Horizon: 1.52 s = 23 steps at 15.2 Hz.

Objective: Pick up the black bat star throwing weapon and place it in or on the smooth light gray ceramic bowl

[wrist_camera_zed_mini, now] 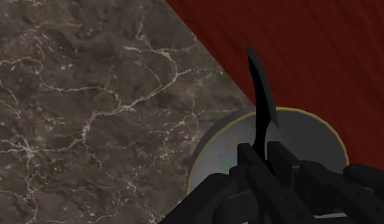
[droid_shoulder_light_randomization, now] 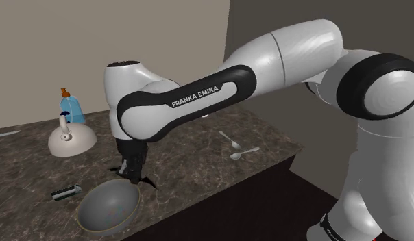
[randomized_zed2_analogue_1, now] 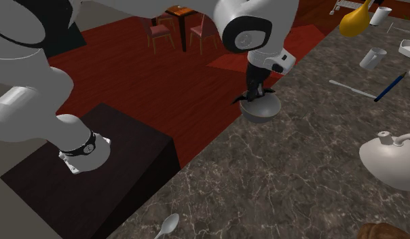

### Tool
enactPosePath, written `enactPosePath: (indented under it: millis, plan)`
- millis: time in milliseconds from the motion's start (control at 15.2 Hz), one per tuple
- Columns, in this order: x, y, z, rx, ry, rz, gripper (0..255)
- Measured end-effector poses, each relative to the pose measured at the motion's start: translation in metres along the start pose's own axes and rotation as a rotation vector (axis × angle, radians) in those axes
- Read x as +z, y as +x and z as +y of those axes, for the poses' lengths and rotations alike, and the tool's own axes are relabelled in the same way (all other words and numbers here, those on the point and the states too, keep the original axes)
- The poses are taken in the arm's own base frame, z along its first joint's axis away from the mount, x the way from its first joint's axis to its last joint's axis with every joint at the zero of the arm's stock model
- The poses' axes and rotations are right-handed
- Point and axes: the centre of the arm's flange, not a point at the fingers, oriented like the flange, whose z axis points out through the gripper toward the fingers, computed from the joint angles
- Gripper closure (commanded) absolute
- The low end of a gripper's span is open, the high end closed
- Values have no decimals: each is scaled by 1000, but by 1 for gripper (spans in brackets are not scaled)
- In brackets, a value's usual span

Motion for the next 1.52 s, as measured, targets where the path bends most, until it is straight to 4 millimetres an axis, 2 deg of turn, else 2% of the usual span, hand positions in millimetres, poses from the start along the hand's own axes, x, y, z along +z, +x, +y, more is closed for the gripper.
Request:
enactPosePath:
  millis: [330, 462, 1122, 1518]
  plan:
    - [1, 61, -34, 0, 0, 1, 255]
    - [10, 73, -40, 1, 0, 0, 255]
    - [62, 75, -39, 2, -1, 0, 255]
    - [69, 75, -38, 2, 0, 0, 255]
